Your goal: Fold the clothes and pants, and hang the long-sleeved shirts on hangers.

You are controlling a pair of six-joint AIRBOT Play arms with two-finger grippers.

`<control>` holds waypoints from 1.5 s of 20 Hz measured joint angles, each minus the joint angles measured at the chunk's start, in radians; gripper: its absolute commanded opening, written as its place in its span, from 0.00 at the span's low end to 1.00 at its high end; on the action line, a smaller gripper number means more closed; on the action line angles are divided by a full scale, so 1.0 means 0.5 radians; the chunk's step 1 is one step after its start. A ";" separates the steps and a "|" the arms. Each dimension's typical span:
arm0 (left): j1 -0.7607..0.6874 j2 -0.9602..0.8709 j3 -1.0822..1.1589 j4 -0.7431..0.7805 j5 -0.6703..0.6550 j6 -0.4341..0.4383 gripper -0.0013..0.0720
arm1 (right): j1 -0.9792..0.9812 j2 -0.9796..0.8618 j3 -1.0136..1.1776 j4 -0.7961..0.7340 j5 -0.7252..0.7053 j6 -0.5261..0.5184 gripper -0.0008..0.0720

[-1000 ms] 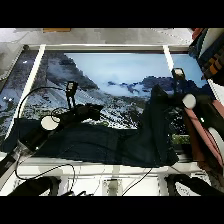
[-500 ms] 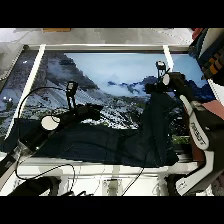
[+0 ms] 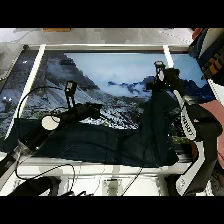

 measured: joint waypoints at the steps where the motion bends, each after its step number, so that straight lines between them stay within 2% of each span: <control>1: 0.014 0.004 0.000 0.007 0.025 0.000 0.05 | 0.016 0.005 0.091 0.002 0.027 -0.047 0.03; 4: 0.117 0.049 0.000 0.021 0.067 0.000 0.05 | 0.093 0.076 0.317 0.092 0.044 -0.206 0.03; 7: 0.326 0.170 0.000 0.026 0.085 0.001 0.05 | 0.210 0.213 0.414 0.327 -0.097 -0.296 0.03; 14: 1.051 0.565 0.000 0.066 0.098 0.001 0.05 | 0.665 0.363 0.462 1.107 -0.240 -0.614 0.03; 17: 1.379 0.665 0.000 0.221 0.060 0.000 0.05 | 0.901 0.375 0.449 1.263 -0.237 -0.732 0.03; 21: 1.781 0.690 -0.002 0.358 -0.116 -0.002 0.05 | 1.153 0.383 0.435 1.373 -0.149 -0.827 0.03; 24: 1.993 0.665 -0.003 0.397 -0.234 -0.008 0.05 | 1.238 0.385 0.432 1.601 -0.023 -0.875 0.03; 27: 2.088 0.592 -0.004 0.411 -0.362 -0.008 0.05 | 1.250 0.385 0.415 1.794 0.047 -1.028 0.03; 30: 2.090 0.425 -0.005 0.420 -0.639 -0.008 0.05 | 1.198 0.369 0.282 1.653 -0.101 -1.102 0.03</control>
